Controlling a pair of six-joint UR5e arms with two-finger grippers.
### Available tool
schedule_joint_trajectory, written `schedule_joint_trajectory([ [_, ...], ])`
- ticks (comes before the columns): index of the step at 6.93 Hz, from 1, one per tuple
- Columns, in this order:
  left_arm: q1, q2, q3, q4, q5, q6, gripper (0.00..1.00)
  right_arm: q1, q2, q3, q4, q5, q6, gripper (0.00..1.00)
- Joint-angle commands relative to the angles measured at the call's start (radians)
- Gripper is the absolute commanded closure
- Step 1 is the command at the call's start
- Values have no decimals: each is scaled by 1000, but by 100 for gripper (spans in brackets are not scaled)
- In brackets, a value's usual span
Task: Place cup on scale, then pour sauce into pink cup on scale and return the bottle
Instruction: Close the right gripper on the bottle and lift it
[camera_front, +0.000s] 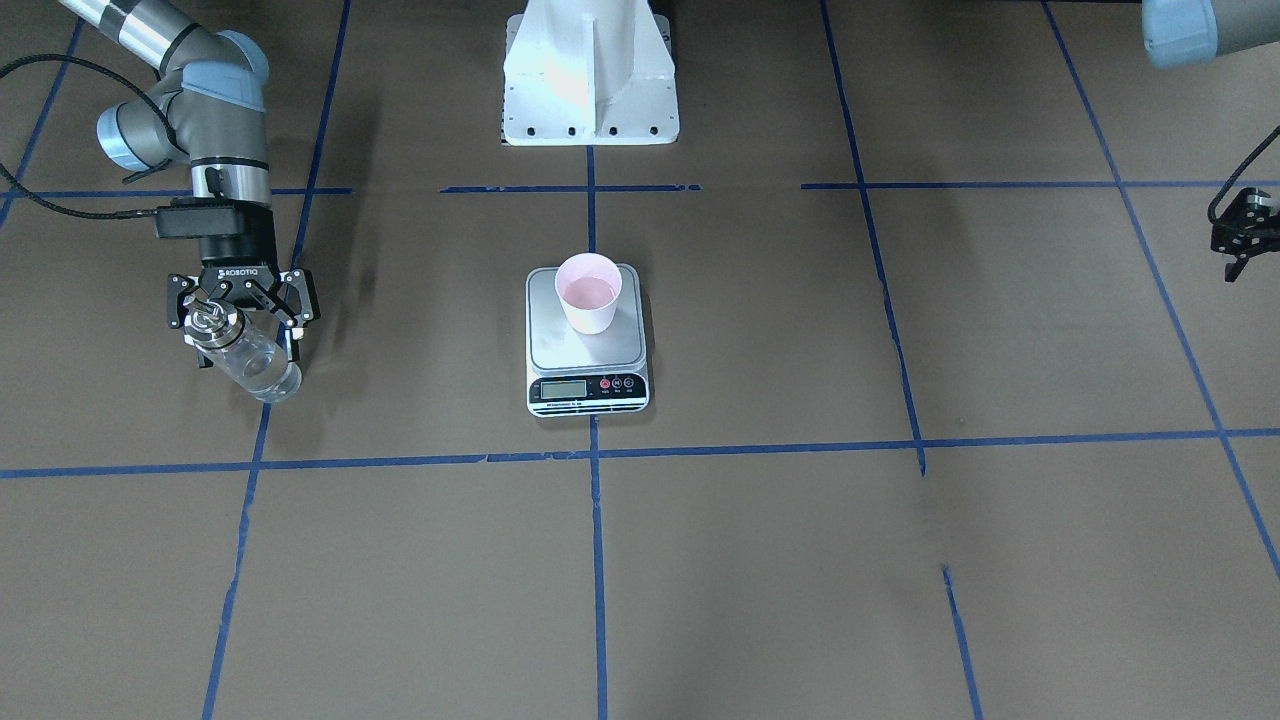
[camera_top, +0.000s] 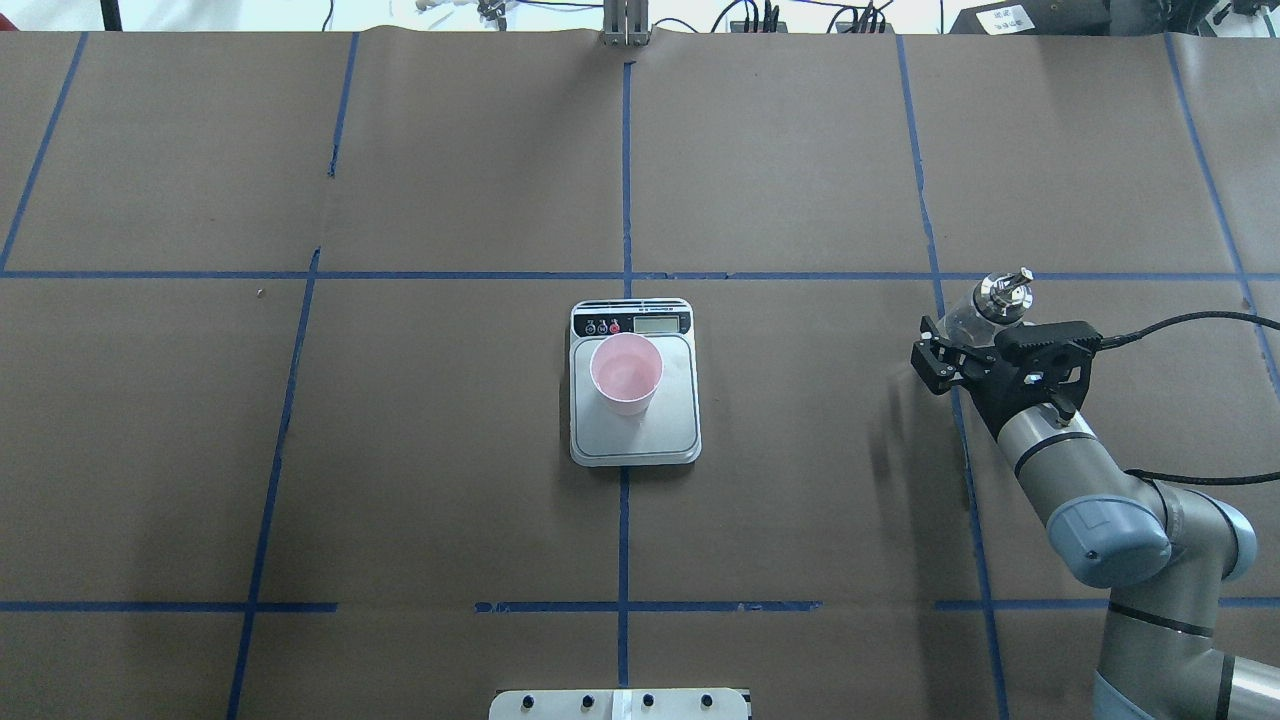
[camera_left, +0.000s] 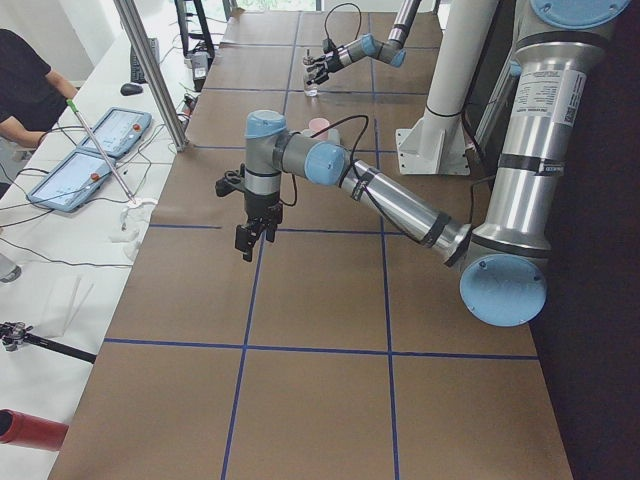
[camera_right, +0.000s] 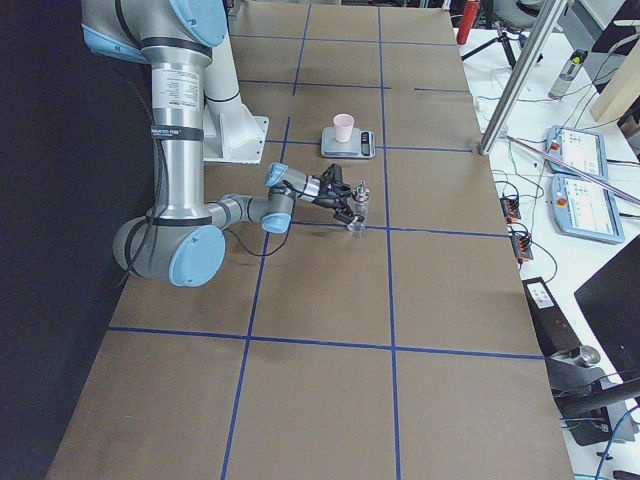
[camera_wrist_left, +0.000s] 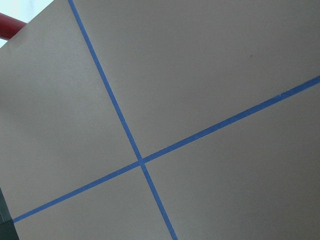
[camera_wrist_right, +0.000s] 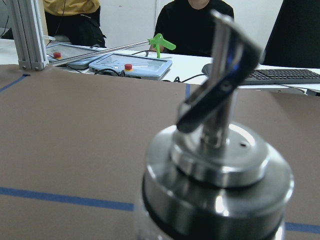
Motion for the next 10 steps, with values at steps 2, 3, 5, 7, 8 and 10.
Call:
schedule_joint_trajectory([
  [2, 1, -13, -6, 6, 3, -2, 0, 12, 2, -13, 0, 8, -1, 3],
  [3, 1, -14, -5, 8, 3, -2, 0, 12, 11, -13, 2, 8, 0, 42],
  [5, -2, -16, -6, 8, 5, -4, 0, 21, 18, 0, 2, 26, -9, 100],
  [7, -7, -17, -9, 8, 5, -4, 0, 93, 19, 78, -6, 109, -85, 100],
  [8, -10, -16, -11, 8, 5, -4, 0, 125, 18, 132, -9, 153, -137, 100],
  [10, -10, 1, -11, 8, -1, 1, 0, 144, 21, 271, -163, 155, -159, 100],
])
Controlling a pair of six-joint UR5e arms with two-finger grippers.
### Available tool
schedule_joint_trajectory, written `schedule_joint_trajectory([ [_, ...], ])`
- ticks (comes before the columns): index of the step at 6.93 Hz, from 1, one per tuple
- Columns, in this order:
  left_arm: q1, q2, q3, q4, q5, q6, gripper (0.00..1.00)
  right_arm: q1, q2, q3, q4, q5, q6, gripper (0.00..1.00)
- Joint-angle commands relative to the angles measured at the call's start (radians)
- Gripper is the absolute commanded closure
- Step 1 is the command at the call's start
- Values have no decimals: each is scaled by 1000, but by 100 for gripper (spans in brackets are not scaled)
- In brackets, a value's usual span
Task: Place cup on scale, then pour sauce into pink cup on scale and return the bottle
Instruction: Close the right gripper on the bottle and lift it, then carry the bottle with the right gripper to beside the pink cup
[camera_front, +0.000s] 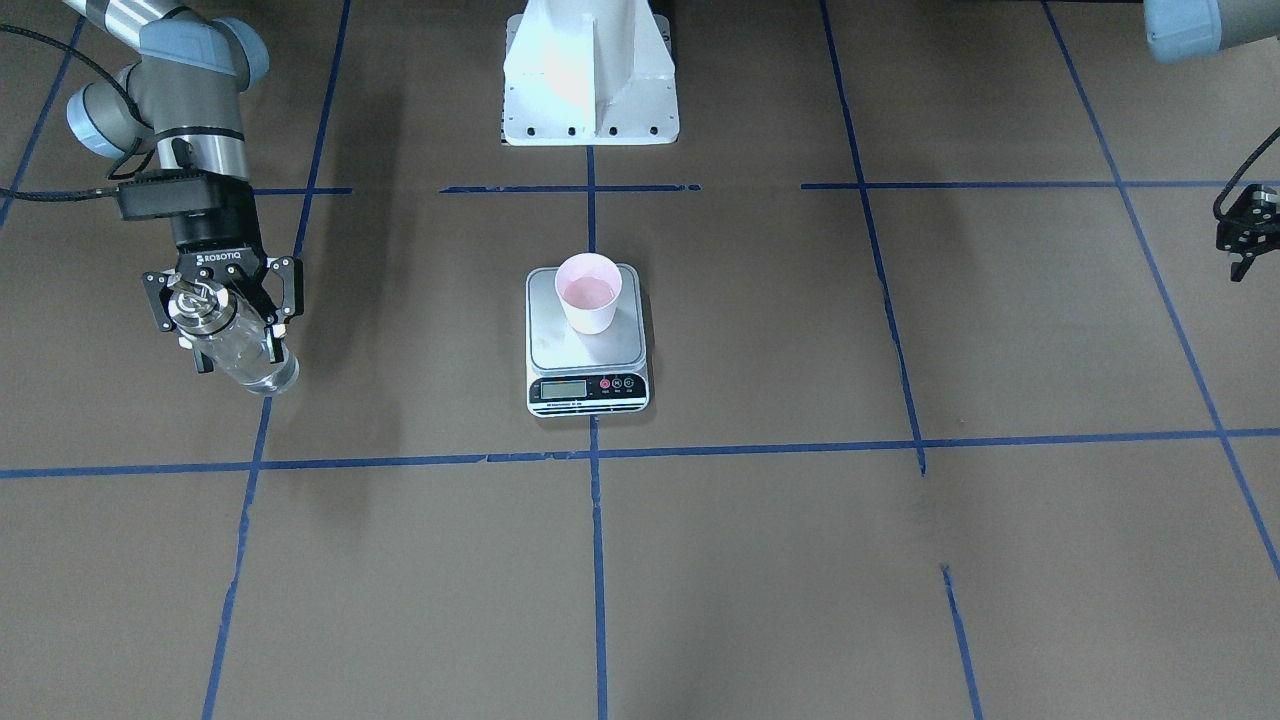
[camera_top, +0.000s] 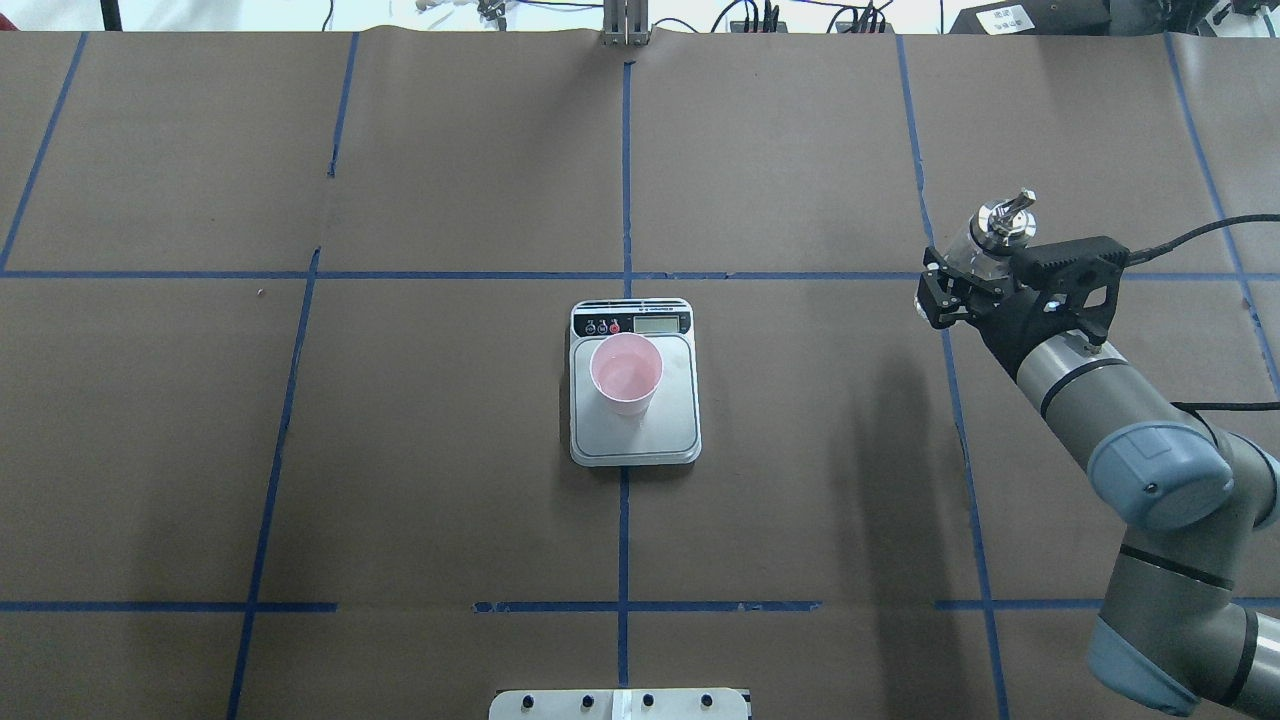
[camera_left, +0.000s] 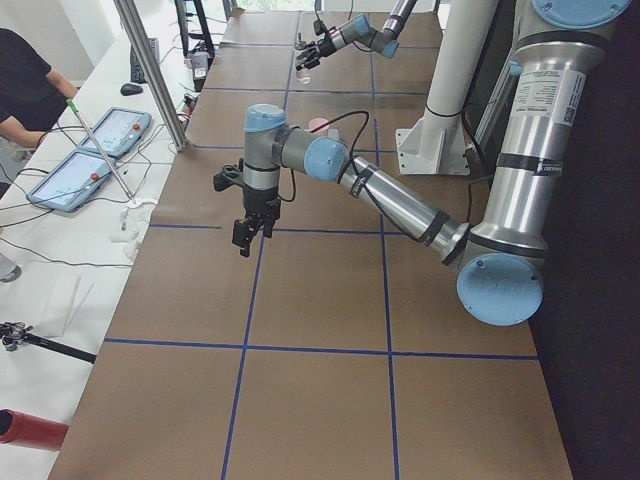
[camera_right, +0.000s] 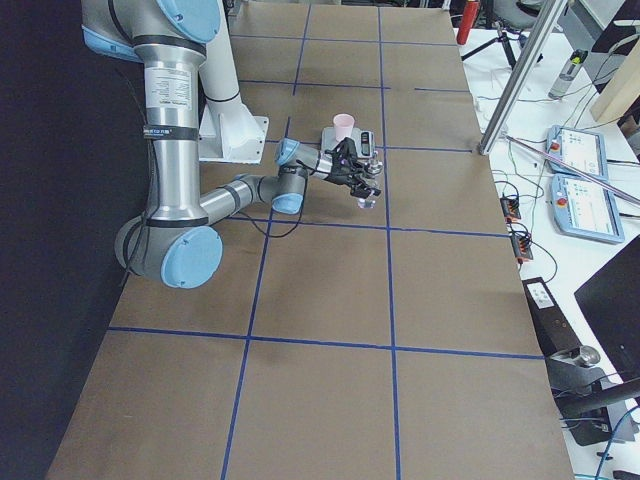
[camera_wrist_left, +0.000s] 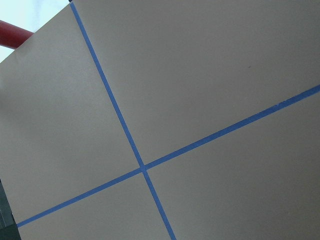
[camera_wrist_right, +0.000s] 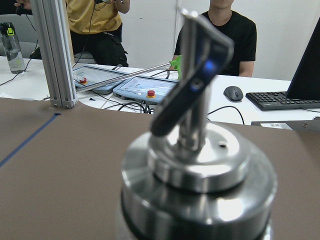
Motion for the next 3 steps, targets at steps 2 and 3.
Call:
schedule_joint_trajectory([
  [2, -7, 47, -3, -10, -15, 14, 0, 17, 10, 125, -137, 0, -122, 100],
  [3, -7, 82, -2, -27, -22, 45, 0, 14, 24, 124, -148, -29, -198, 100],
])
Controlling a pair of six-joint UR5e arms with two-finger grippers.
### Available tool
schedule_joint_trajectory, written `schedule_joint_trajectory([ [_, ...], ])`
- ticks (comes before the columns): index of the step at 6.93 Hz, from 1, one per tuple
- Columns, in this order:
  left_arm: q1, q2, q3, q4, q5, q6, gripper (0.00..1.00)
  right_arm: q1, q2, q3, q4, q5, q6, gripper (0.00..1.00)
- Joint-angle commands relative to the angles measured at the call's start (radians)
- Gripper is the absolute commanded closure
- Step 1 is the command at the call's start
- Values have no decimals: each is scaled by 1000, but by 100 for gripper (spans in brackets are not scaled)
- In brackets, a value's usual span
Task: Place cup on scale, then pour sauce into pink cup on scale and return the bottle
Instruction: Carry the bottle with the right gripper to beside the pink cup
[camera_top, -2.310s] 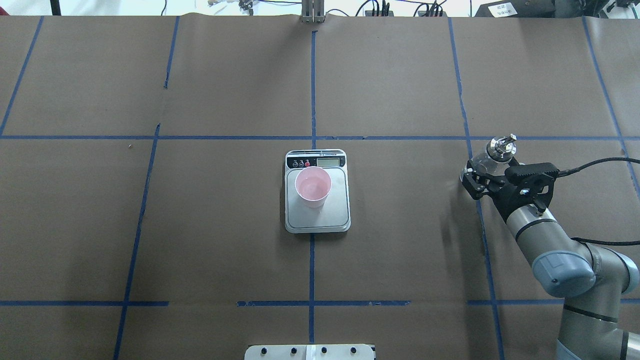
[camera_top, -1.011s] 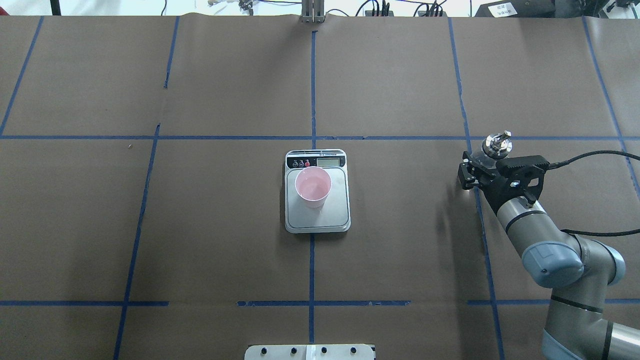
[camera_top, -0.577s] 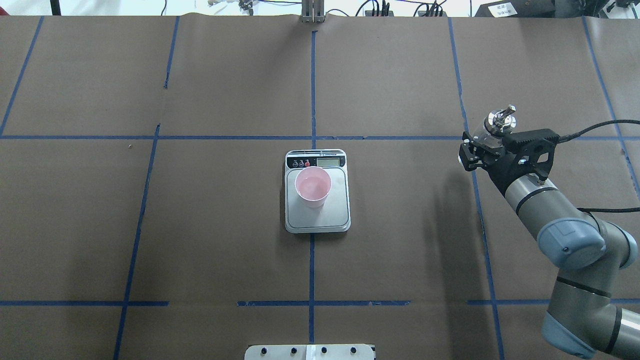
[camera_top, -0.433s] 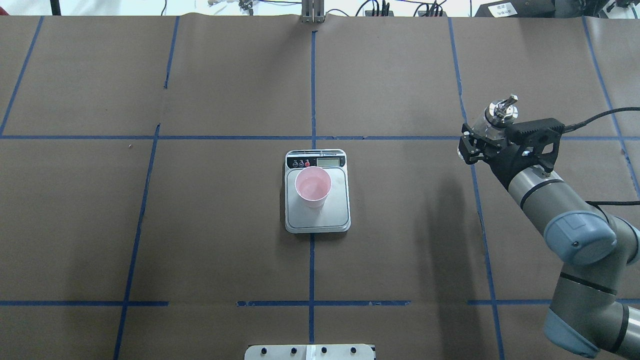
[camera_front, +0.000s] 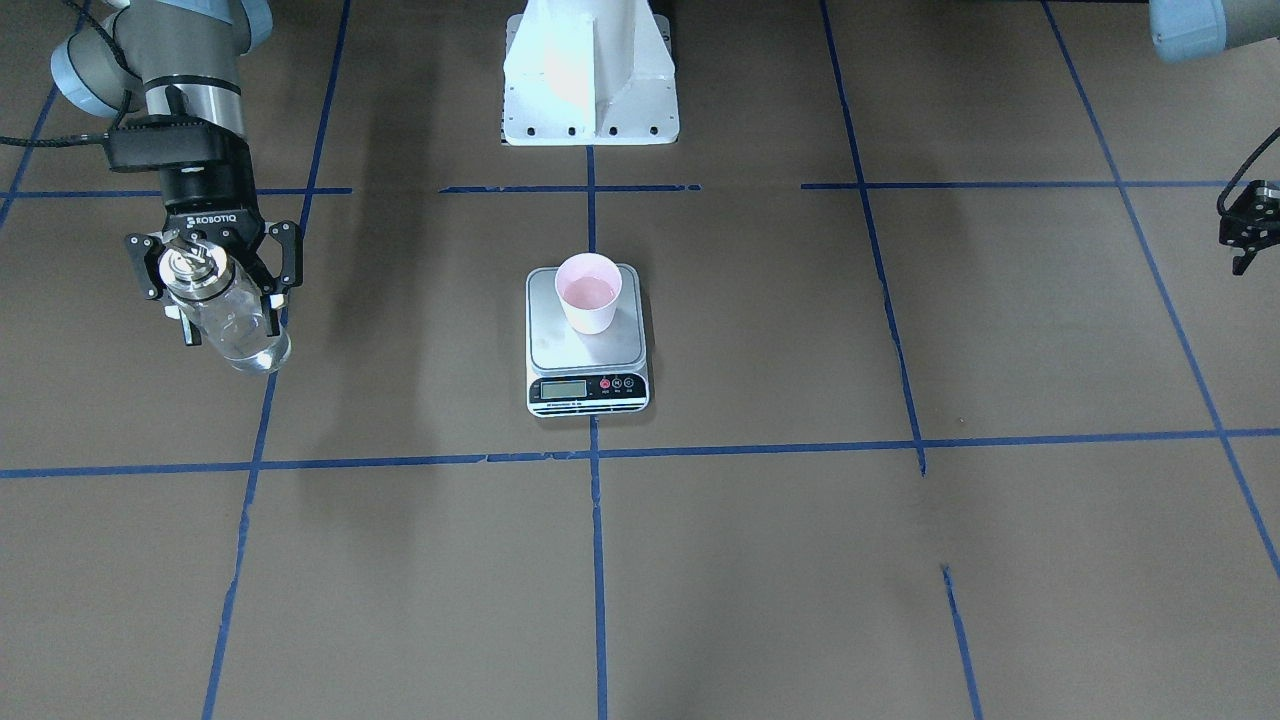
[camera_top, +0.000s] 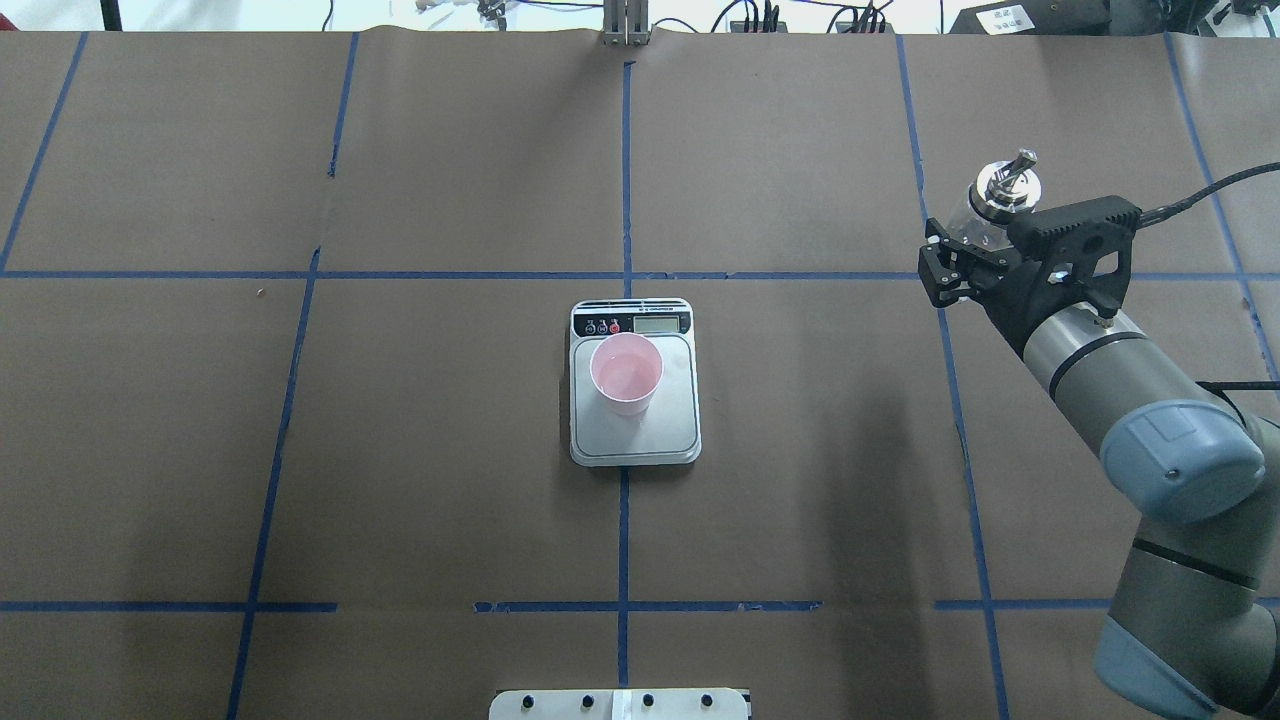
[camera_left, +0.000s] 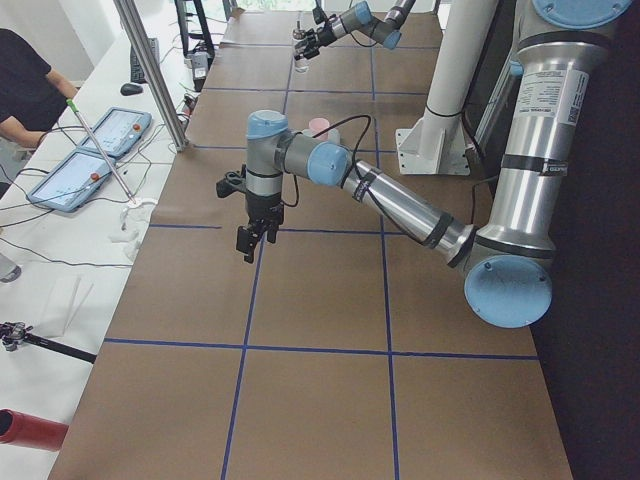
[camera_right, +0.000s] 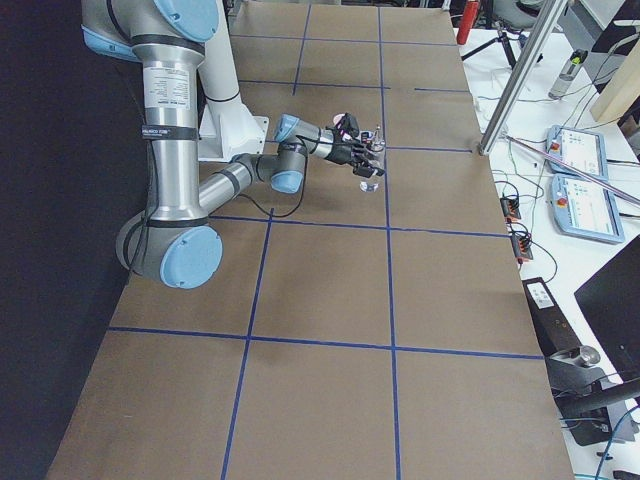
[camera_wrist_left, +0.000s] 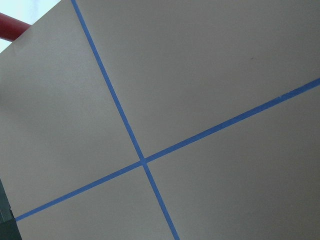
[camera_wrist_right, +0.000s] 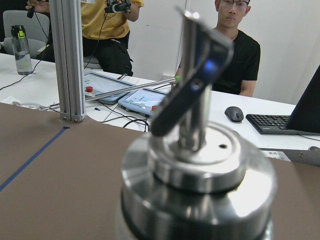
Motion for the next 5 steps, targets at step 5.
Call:
schedule_joint_trajectory([
  [5, -166, 137, 201, -240, -232, 184, 0, -176, 263, 6, -466, -360, -318, 100],
])
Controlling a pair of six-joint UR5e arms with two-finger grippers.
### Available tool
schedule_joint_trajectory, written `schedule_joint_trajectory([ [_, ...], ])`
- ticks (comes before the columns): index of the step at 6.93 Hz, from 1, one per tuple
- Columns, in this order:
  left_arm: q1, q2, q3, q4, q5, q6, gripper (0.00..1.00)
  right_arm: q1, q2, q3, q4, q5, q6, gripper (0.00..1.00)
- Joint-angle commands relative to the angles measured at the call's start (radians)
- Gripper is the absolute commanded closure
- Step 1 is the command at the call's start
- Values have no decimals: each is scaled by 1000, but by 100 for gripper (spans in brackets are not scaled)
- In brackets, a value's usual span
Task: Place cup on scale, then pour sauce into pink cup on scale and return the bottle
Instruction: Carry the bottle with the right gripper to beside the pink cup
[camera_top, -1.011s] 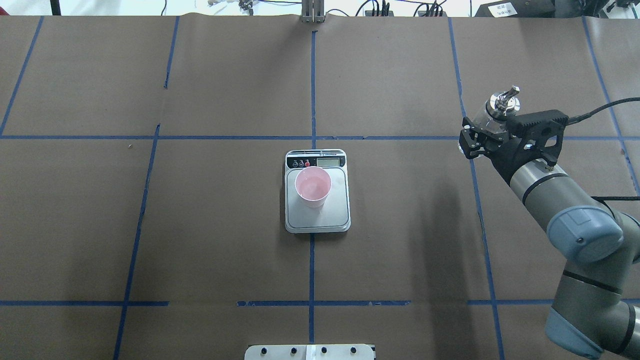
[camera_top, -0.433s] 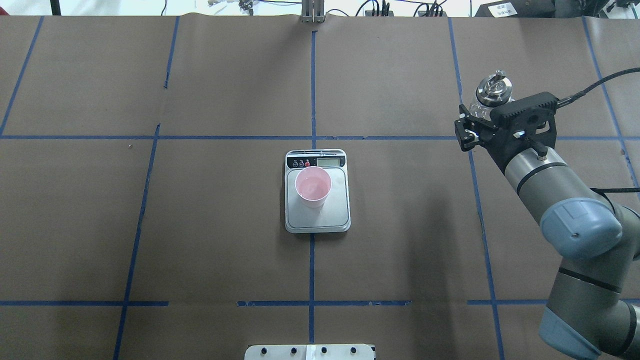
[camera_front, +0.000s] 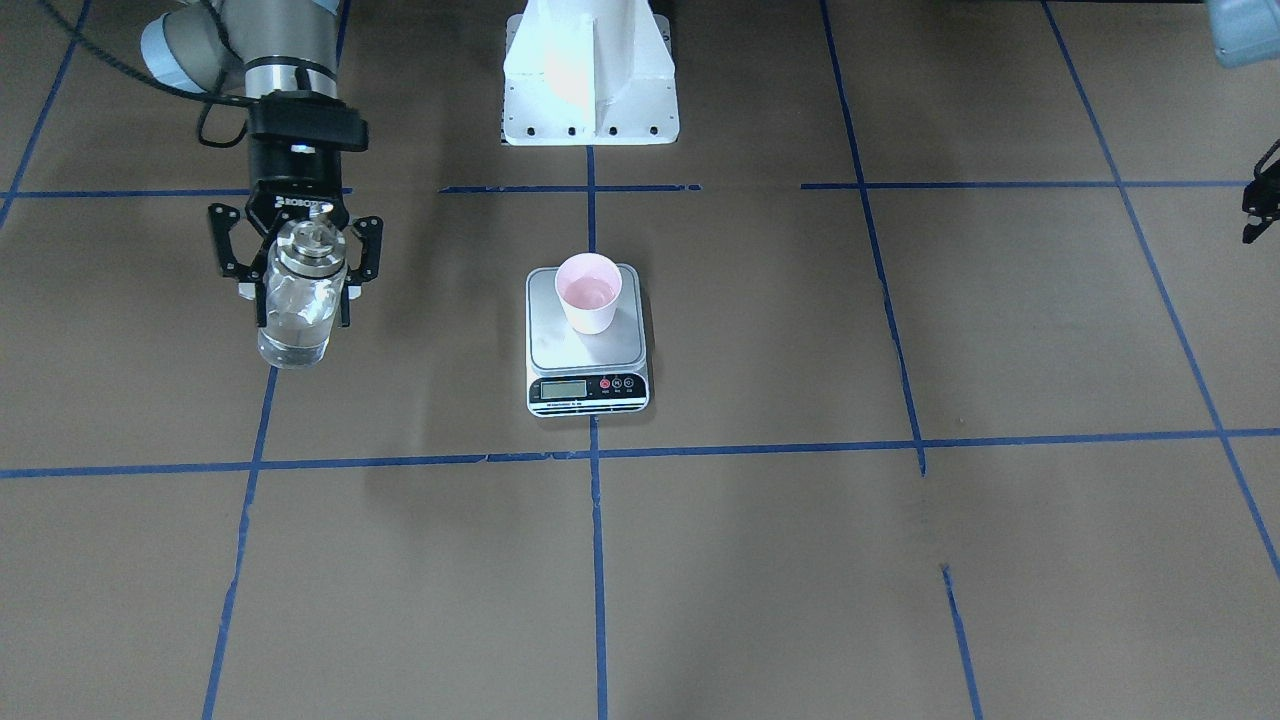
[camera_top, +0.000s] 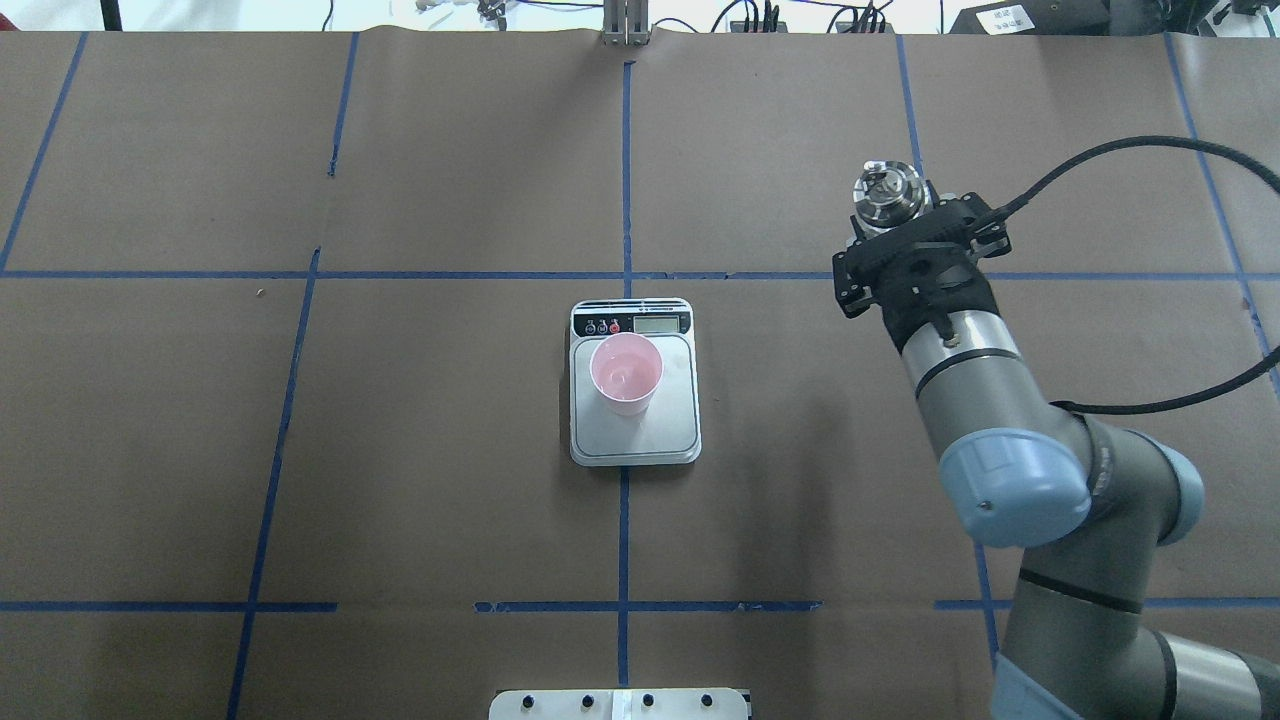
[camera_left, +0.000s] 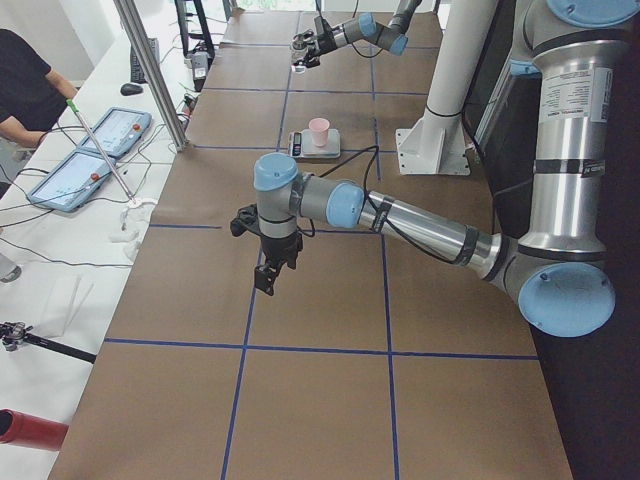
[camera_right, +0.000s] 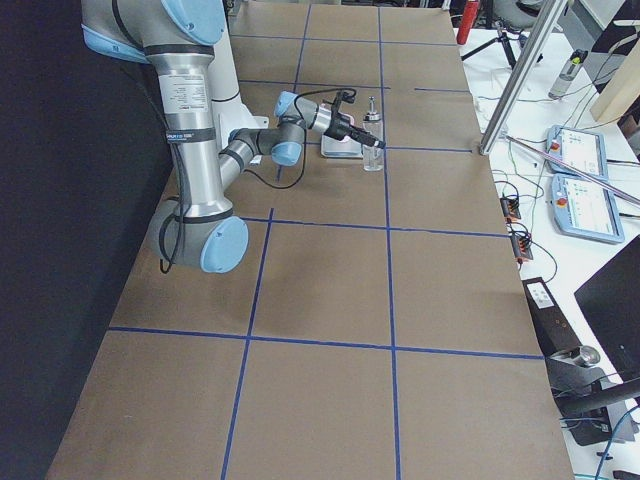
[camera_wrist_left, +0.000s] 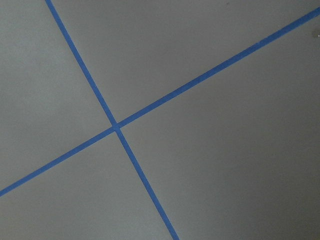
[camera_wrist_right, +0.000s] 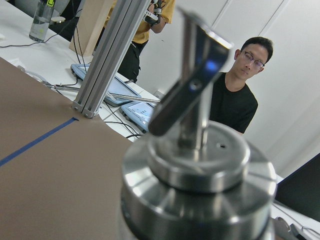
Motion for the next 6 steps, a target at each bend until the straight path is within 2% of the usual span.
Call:
schedule_joint_trajectory([
  [1, -79, 5, 188, -179, -22, 19, 0, -62, 64, -2, -139, -113, -46, 100],
  [2, -93, 1, 235, -218, -23, 10, 0, -63, 65, -2, -180, -143, -109, 100],
  [3, -96, -4, 238, -215, -23, -24, 0, -71, 65, -6, -214, -181, -152, 100],
  [4, -98, -4, 238, -206, -43, -34, 0, -83, 93, -14, -304, -233, -204, 100],
  [5, -99, -5, 237, -204, -48, -36, 0, -98, 143, -46, -360, -255, -207, 100],
  [6, -99, -10, 237, -204, -48, -38, 0, -109, 175, -99, -360, -283, -207, 100],
])
